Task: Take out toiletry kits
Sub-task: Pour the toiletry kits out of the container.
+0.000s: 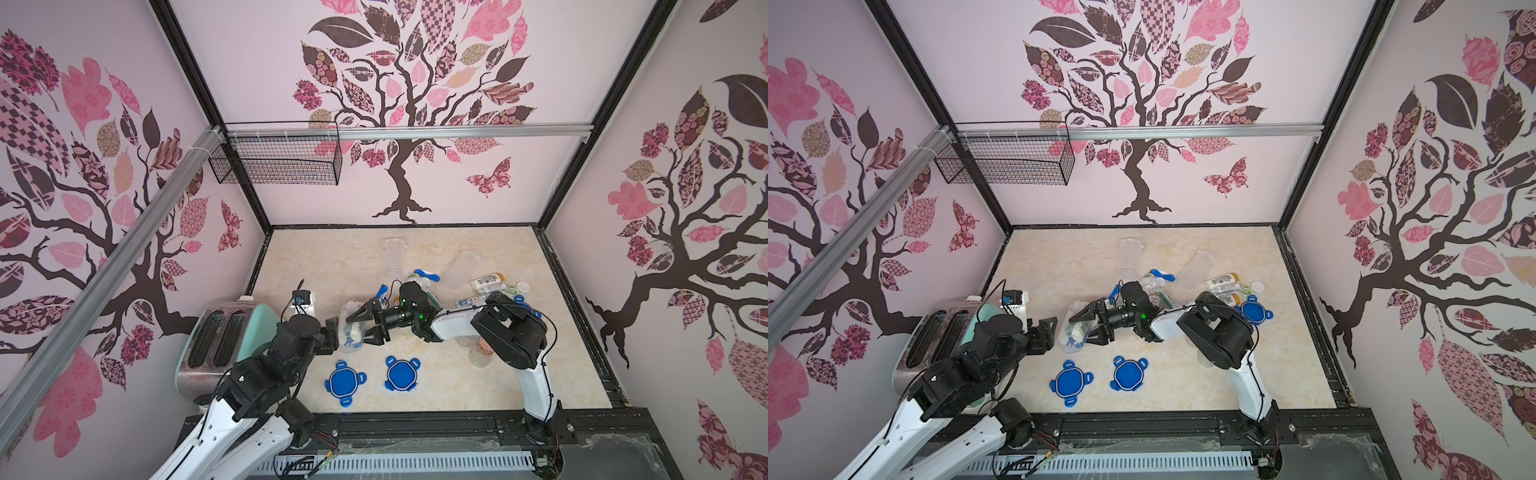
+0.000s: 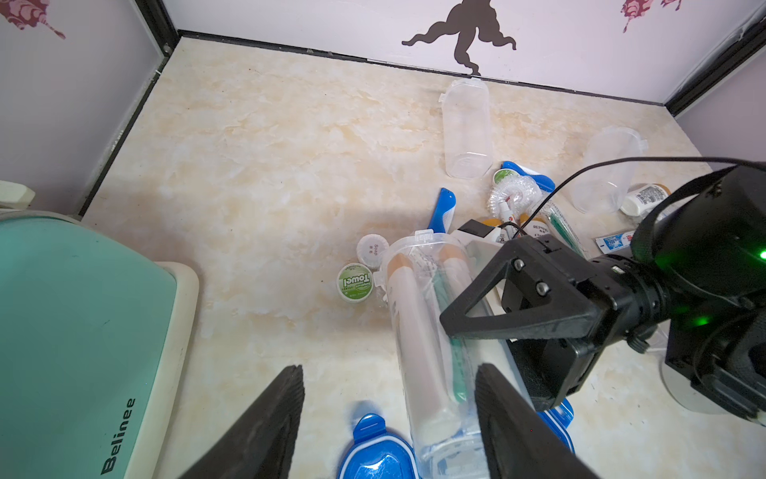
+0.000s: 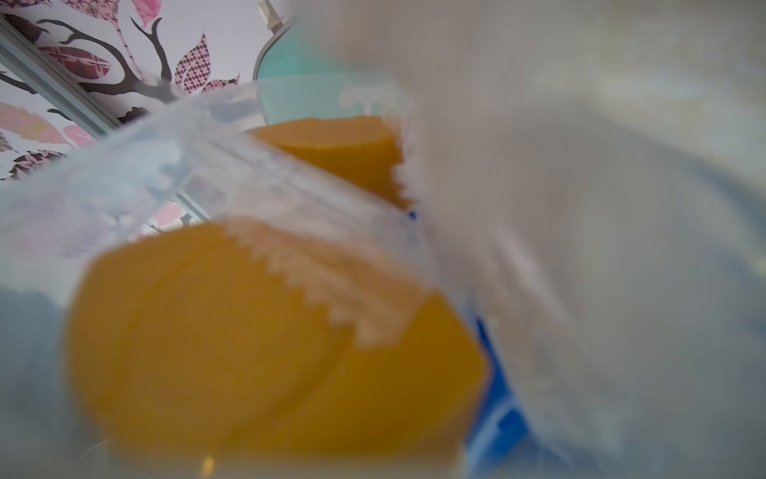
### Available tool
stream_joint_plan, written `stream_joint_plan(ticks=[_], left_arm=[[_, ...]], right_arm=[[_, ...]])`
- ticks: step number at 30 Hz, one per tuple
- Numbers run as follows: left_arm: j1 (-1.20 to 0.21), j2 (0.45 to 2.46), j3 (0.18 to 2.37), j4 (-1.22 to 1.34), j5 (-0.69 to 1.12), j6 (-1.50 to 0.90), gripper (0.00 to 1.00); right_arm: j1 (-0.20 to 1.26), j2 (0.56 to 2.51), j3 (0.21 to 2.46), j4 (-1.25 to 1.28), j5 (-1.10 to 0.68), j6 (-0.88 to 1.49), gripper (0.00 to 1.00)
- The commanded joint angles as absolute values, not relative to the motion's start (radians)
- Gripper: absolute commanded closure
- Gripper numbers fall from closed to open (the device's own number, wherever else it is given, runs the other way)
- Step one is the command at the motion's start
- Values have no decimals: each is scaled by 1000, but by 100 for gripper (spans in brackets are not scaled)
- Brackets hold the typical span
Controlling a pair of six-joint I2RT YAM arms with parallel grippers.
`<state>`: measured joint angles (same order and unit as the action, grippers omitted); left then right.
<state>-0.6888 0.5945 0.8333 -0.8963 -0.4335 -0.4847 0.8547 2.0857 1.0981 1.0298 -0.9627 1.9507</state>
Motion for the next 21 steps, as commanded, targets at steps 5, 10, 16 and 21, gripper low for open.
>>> stream_joint_plan(ticks=[5,10,16,21], left_arm=[[-686,596,799,-835,-391,-442,24],[-689,635,796,-837,-374,-446,21],[-694,668,752,-797,-285,-571,16],[-695,625,631,-695,-215,-725,15]], right_arm=[[842,2069,1131,1185,-950,2035,39],[841,2080,1117,1247,-935,2091,39],[843,2072,1083,1235,-931,2068,39],[842,2075,1033,1227,-930,2038,39]])
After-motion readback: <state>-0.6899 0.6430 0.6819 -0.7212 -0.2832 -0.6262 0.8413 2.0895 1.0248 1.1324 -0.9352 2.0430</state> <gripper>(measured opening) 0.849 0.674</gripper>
